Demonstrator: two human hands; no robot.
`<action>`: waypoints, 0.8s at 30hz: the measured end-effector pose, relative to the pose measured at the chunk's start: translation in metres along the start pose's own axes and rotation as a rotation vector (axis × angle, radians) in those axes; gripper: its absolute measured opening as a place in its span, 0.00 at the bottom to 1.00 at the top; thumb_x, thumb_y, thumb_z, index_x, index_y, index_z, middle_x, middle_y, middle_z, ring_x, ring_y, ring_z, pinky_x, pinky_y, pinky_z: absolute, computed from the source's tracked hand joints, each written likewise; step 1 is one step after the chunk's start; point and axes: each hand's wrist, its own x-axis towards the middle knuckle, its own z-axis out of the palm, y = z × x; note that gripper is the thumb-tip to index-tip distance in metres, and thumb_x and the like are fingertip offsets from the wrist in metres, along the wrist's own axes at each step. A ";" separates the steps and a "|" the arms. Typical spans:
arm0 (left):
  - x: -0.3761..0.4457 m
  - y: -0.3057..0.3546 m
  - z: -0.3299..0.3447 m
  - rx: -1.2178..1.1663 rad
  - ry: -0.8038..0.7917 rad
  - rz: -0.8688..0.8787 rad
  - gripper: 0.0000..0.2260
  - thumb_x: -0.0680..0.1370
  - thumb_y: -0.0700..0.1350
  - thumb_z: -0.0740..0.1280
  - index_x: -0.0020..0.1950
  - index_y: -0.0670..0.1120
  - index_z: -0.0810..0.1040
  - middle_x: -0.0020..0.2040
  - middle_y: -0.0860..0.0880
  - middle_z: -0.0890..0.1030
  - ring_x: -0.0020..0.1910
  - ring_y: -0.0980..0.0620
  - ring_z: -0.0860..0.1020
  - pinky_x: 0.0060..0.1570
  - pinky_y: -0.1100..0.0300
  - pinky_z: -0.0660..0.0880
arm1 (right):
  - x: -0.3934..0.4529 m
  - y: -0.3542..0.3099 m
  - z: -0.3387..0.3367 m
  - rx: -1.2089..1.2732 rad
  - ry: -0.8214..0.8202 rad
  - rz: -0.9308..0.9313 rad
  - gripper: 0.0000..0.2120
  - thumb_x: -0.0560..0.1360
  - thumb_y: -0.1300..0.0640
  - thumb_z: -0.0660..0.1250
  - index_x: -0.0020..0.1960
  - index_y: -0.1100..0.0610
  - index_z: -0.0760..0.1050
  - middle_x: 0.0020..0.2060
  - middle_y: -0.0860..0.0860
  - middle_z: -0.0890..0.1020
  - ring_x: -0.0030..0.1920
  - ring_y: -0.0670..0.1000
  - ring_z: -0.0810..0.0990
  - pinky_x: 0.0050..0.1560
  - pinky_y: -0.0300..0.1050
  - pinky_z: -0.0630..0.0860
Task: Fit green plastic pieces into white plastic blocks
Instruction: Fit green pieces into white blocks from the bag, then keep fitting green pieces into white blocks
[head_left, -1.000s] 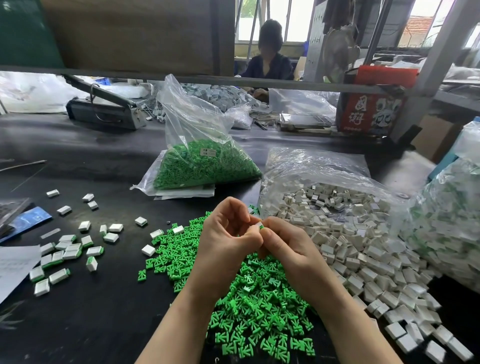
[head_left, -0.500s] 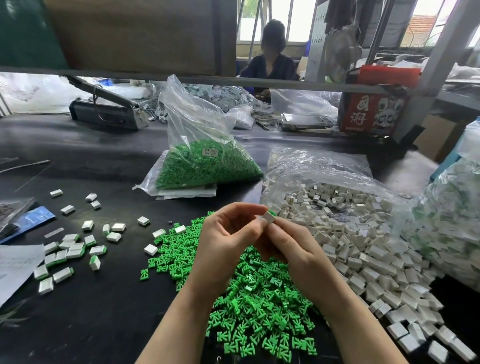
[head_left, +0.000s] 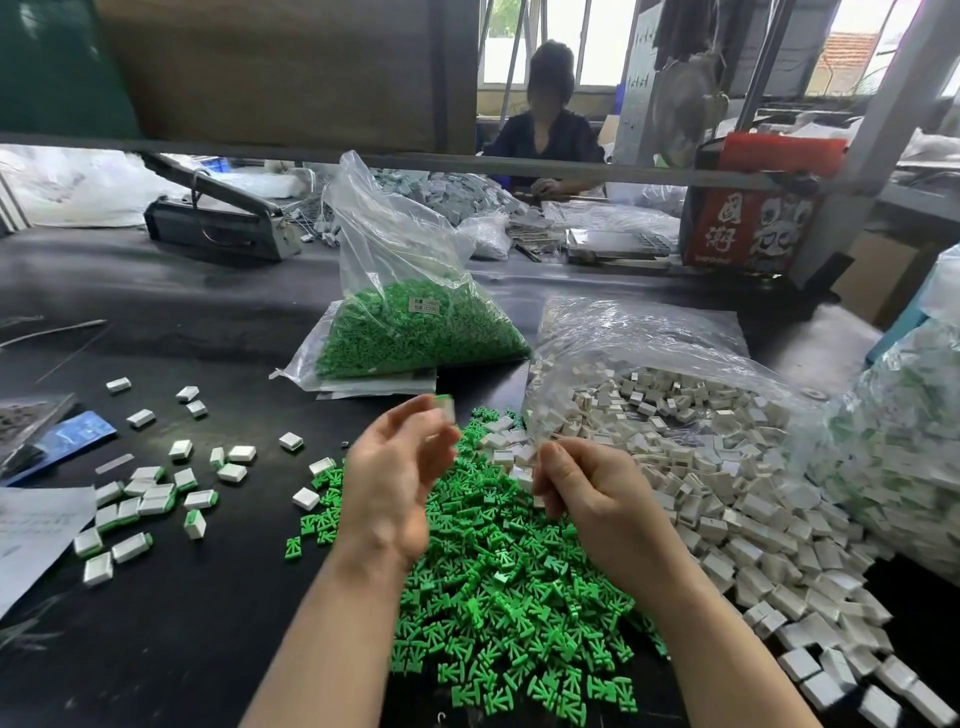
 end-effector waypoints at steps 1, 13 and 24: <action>0.008 0.005 -0.009 -0.077 0.124 -0.068 0.05 0.71 0.37 0.72 0.46 0.43 0.81 0.36 0.47 0.84 0.30 0.56 0.82 0.30 0.66 0.79 | 0.000 0.002 -0.002 -0.032 0.022 0.026 0.18 0.82 0.54 0.60 0.35 0.56 0.76 0.25 0.48 0.76 0.25 0.41 0.69 0.29 0.36 0.65; 0.041 0.044 -0.087 -0.770 0.504 -0.137 0.12 0.83 0.38 0.58 0.42 0.40 0.76 0.27 0.47 0.80 0.39 0.57 0.82 0.48 0.68 0.79 | 0.002 0.019 -0.022 -0.420 0.052 0.273 0.15 0.81 0.48 0.60 0.39 0.52 0.78 0.26 0.49 0.78 0.22 0.45 0.70 0.27 0.42 0.66; 0.035 0.042 -0.067 -0.507 0.327 -0.027 0.09 0.83 0.42 0.59 0.47 0.44 0.76 0.45 0.49 0.82 0.42 0.56 0.83 0.51 0.64 0.80 | 0.002 0.017 -0.009 -0.646 0.064 0.129 0.03 0.76 0.51 0.70 0.50 0.45 0.81 0.36 0.38 0.78 0.33 0.36 0.74 0.38 0.33 0.76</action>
